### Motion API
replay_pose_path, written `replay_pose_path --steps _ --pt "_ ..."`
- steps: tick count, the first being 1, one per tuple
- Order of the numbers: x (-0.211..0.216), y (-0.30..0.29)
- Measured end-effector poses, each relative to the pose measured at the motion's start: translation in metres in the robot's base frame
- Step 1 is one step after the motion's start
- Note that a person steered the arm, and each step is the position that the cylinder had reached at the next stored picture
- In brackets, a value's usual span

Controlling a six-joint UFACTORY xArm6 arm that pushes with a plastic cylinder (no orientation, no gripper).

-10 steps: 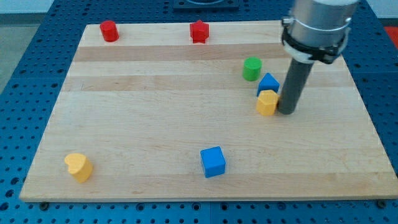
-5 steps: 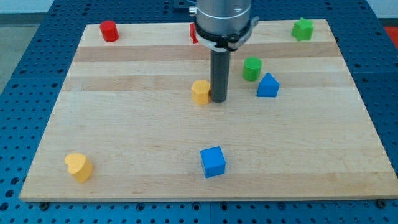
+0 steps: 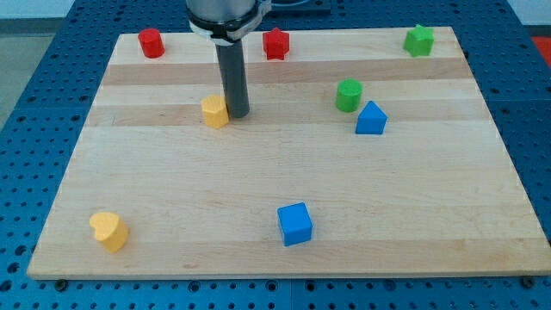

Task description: Move the hexagon to the left center of the board

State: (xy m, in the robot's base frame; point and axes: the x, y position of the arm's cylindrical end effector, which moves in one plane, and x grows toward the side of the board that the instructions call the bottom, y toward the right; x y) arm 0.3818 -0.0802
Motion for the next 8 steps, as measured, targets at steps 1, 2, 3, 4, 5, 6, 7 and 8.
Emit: replay_pose_path --steps 1,2,3,4,5,6,7,8 --pt "0.000 -0.021" --pt "0.000 -0.047" --pt "0.001 -0.069" --pt "0.004 -0.089" --pt "0.018 -0.104" --pt "0.026 -0.110" --pt "0.028 -0.112" --pt "0.028 -0.112"
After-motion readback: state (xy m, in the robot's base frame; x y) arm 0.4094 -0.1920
